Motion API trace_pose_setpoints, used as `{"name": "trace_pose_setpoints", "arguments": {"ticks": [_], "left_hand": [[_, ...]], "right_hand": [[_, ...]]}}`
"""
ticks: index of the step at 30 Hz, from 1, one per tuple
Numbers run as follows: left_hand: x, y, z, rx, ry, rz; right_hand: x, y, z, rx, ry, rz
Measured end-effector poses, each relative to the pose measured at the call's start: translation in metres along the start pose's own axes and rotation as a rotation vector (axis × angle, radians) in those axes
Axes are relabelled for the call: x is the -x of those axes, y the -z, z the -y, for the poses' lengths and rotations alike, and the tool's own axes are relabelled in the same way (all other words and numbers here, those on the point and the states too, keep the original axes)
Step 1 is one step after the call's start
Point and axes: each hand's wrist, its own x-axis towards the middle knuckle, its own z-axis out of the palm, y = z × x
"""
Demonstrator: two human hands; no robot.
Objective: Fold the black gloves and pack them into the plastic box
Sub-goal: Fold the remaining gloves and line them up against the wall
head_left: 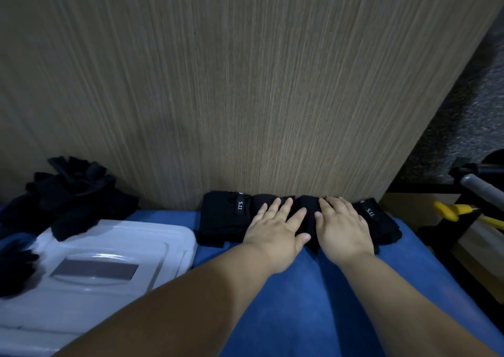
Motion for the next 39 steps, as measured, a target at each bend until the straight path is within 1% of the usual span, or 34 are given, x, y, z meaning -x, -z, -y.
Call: {"name": "trace_pose_setpoints", "arguments": {"ticks": [3, 5, 7, 10, 12, 14, 17, 19, 22, 25, 29, 32, 34, 36, 38, 39], "left_hand": [[0.014, 0.008, -0.002, 0.081, -0.023, -0.05], [0.027, 0.014, 0.0, 0.117, -0.038, -0.099], [0.044, 0.019, 0.006, 0.146, -0.03, -0.152], [0.081, 0.027, 0.027, 0.153, 0.045, -0.231], [0.112, 0.031, 0.053, 0.141, 0.134, -0.281], [0.147, 0.038, 0.086, 0.163, 0.274, -0.341], [0.2, 0.048, 0.141, 0.197, 0.562, -0.474], [0.23, 0.051, 0.174, 0.174, 0.715, -0.494], [0.263, 0.048, 0.209, 0.14, 0.83, -0.51], [0.285, 0.041, 0.237, 0.151, 0.915, -0.511], [0.298, 0.04, 0.265, 0.27, 0.977, -0.514], [0.297, 0.039, 0.276, 0.428, 0.942, -0.545], [0.294, 0.039, 0.279, 0.489, 0.919, -0.572], [0.29, 0.043, 0.28, 0.562, 0.885, -0.61], [0.286, 0.05, 0.279, 0.651, 0.856, -0.653], [0.284, 0.055, 0.276, 0.69, 0.845, -0.663]], "right_hand": [[0.004, 0.01, 0.002, -0.027, 0.008, -0.039], [0.009, 0.017, 0.005, -0.057, 0.009, -0.138], [0.018, 0.023, 0.013, -0.097, 0.02, -0.28], [0.035, 0.029, 0.041, -0.173, 0.107, -0.422], [0.048, 0.029, 0.067, -0.255, 0.19, -0.423], [0.062, 0.025, 0.099, -0.348, 0.286, -0.351], [0.082, 0.015, 0.155, -0.457, 0.408, -0.147], [0.095, 0.006, 0.196, -0.504, 0.478, -0.009], [0.111, -0.006, 0.257, -0.549, 0.561, 0.184], [0.12, -0.016, 0.307, -0.559, 0.572, 0.329], [0.121, -0.03, 0.357, -0.543, 0.556, 0.42], [0.117, -0.035, 0.386, -0.579, 0.525, 0.476], [0.116, -0.036, 0.397, -0.609, 0.491, 0.534], [0.117, -0.033, 0.403, -0.661, 0.459, 0.579], [0.116, -0.028, 0.402, -0.761, 0.396, 0.559], [0.116, -0.024, 0.398, -0.839, 0.336, 0.537]]}}
